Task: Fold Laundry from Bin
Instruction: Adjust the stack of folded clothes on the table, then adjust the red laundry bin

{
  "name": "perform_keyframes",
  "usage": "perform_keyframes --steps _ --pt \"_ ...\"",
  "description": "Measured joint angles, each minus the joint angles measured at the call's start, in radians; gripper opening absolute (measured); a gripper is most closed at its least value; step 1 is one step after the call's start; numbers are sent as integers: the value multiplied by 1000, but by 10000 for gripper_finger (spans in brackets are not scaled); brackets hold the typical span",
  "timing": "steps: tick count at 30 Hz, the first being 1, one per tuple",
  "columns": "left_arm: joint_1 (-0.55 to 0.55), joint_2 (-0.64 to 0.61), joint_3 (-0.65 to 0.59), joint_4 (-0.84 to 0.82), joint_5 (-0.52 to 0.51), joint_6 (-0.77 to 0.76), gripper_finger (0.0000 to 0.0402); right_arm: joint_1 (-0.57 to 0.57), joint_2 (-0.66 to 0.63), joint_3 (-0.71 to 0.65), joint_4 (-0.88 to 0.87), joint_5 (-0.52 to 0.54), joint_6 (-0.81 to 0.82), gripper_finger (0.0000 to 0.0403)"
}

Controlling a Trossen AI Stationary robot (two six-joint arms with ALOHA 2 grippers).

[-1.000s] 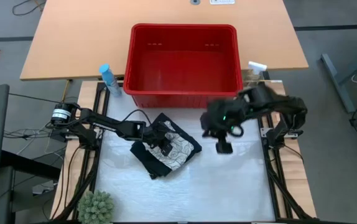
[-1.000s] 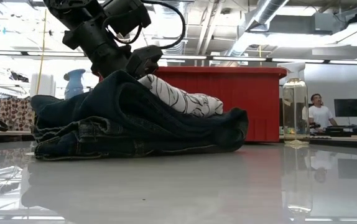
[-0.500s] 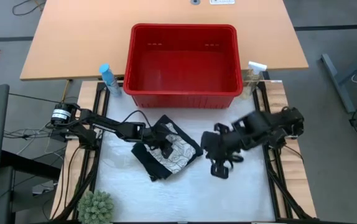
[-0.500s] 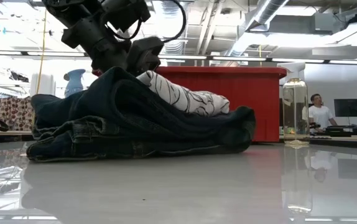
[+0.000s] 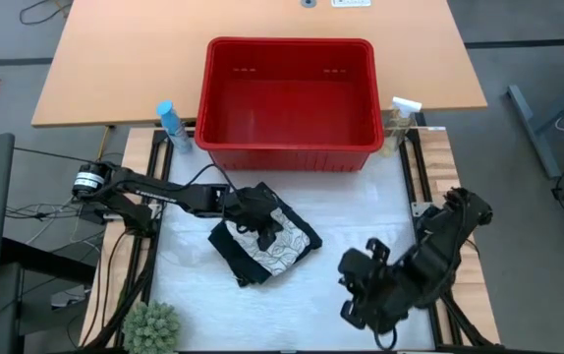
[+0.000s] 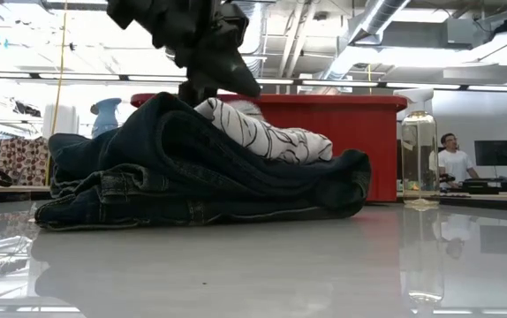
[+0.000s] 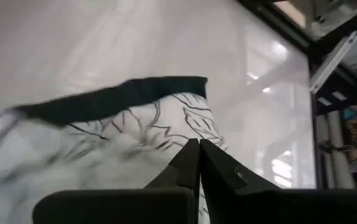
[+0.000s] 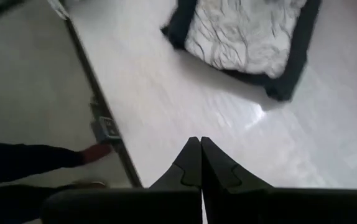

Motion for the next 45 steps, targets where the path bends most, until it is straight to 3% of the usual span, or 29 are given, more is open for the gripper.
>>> perform_keyframes --steps 8,12,20,30,33,38,45 --pt "2 0 70 -242 -229 112 10 78 0 -230 123 51 125 23" --pt "7 0 70 -315 -231 145 46 110 0 -320 208 66 179 26" --pt "11 -62 72 -454 -245 115 122 143 0 -541 324 120 476 27" --pt "11 -139 72 -717 -204 65 192 136 0 -841 794 210 780 69" --pt "10 -139 72 -740 -178 65 216 100 0 -901 841 218 861 84" --pt "30 -138 71 -715 -198 38 224 3 -42 -904 845 240 798 71" --pt "73 -138 138 -754 -169 138 210 -237 -211 -902 780 227 410 42"
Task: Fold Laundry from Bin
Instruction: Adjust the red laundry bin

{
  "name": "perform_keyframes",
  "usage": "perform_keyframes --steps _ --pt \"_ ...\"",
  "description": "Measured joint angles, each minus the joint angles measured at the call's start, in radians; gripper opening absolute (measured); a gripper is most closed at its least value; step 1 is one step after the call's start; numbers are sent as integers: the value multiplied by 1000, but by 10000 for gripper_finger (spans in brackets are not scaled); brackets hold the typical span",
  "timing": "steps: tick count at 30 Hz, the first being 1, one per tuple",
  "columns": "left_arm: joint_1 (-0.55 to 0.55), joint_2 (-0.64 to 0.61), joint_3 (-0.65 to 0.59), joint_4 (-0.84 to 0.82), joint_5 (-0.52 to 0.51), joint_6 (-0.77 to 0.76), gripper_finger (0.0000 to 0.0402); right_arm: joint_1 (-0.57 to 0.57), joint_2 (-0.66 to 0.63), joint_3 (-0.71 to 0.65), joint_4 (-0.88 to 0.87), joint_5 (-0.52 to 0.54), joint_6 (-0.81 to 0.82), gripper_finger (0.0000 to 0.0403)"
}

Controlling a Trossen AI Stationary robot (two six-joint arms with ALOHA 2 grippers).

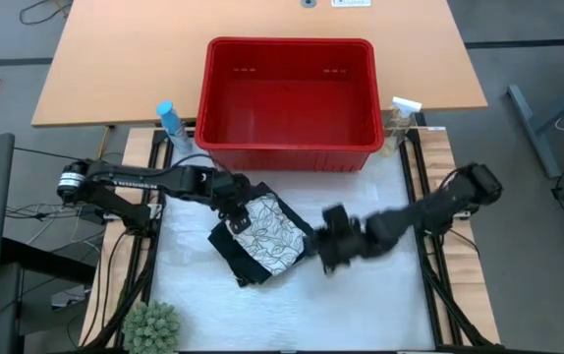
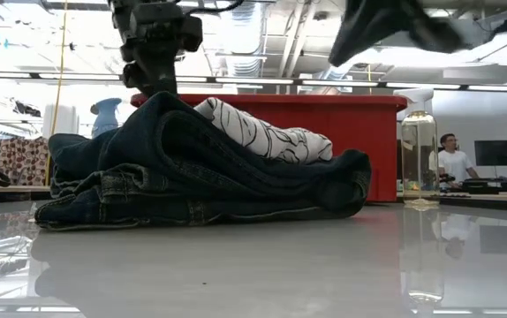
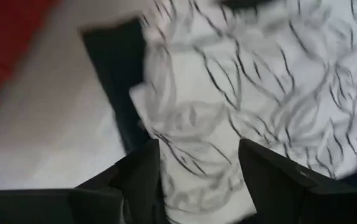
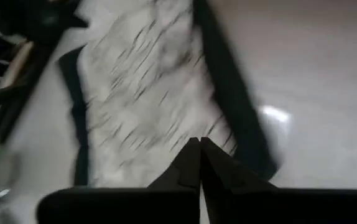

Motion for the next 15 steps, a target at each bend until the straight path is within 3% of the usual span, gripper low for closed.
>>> perform_keyframes --steps 3,8,15 --pt "21 0 36 -4 -38 39 205 -128 -49 0 -43 -48 -166 17" --pt "88 0 41 -5 -40 104 180 -338 -74 0 -43 -147 -410 15" --pt "203 0 16 6 -87 179 77 -541 -53 0 -27 -212 -602 14"
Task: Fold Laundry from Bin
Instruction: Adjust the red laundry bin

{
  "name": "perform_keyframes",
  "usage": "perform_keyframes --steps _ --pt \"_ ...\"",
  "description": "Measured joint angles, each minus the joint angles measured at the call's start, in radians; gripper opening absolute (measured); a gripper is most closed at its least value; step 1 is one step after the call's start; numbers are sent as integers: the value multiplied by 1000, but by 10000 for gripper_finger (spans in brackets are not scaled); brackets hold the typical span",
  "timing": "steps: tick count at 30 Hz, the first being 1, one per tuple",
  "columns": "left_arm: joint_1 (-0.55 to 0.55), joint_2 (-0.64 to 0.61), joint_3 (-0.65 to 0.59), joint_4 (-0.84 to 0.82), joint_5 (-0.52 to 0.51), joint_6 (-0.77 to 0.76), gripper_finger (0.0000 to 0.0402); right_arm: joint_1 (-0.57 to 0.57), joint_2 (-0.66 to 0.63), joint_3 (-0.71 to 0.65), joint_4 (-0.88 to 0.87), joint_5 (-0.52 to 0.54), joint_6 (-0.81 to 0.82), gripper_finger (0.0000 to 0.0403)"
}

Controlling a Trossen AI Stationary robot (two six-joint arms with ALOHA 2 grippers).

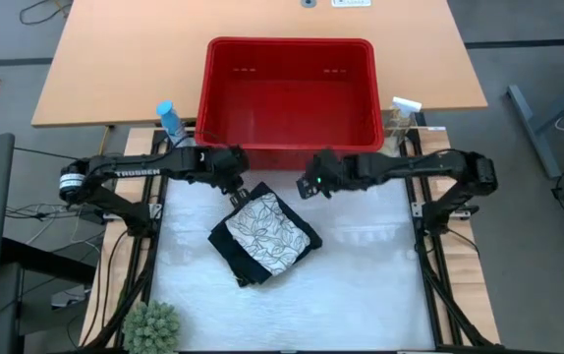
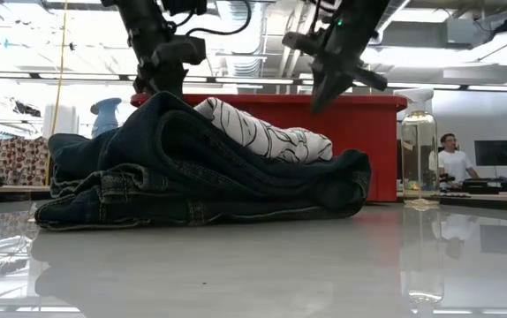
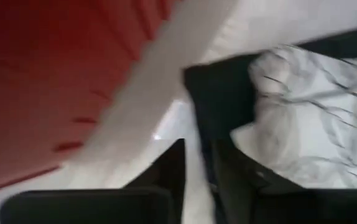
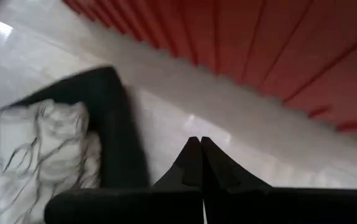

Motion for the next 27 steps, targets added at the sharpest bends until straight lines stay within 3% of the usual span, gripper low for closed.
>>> perform_keyframes --steps 5,18,27 --pt "78 0 -1 31 -28 68 7 -99 8 0 23 -21 -101 14" --pt "255 2 -28 139 -20 182 1 -256 8 1 74 -26 -261 16" --pt "268 2 -28 162 56 169 1 -333 10 1 68 -19 -320 19"
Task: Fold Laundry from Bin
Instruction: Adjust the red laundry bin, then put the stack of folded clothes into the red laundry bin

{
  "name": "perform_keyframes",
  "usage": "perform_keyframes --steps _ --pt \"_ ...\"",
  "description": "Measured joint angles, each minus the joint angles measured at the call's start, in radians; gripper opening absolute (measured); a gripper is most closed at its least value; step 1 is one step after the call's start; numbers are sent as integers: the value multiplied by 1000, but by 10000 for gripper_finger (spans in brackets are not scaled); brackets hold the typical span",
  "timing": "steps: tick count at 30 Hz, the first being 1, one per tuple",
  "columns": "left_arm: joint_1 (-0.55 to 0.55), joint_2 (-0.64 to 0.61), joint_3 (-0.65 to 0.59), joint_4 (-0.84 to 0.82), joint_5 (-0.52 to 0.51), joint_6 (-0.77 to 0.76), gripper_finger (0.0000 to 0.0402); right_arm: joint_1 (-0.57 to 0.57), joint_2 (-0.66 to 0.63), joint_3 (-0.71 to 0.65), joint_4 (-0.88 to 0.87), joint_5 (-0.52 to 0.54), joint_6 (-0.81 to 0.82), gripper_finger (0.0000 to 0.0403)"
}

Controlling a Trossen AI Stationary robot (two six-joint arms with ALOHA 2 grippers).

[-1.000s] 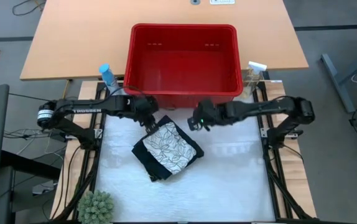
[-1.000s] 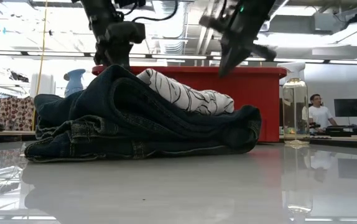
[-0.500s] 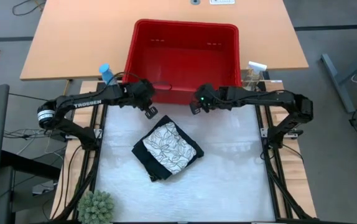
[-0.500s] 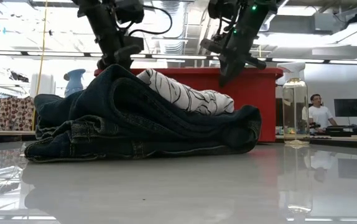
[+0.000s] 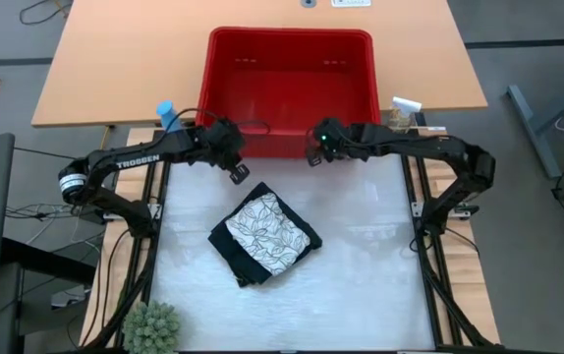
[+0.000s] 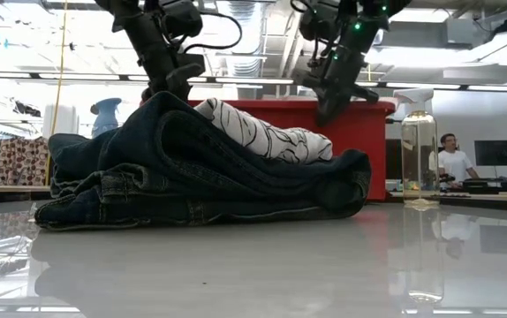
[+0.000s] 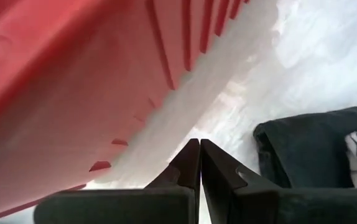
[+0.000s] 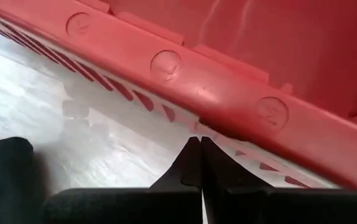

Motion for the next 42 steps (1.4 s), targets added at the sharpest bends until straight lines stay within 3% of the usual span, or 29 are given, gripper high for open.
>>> perform_keyframes --steps 9,13,17,20,24,30,33,35,42 --pt "-52 -13 50 -52 194 75 18 26 3 65 -43 -95 -77 24" --pt "-79 -29 107 -140 235 112 63 63 2 139 -84 -153 -91 31" --pt "-130 -30 175 -292 292 148 126 124 2 186 -90 -279 -119 36" --pt "-188 -30 186 -362 272 91 167 205 1 195 -84 -342 -106 34" --pt "-268 -31 158 -483 255 9 192 349 1 182 -79 -336 -53 28" --pt "-417 -61 42 -469 244 -142 188 628 2 105 -62 -97 163 25" --pt "-480 -75 -39 -422 151 -224 181 749 0 43 -4 10 312 25" --pt "-503 -90 -99 -344 110 -283 177 811 4 3 32 67 398 25" --pt "-549 -93 -332 12 133 -486 167 917 86 -96 128 234 649 25"
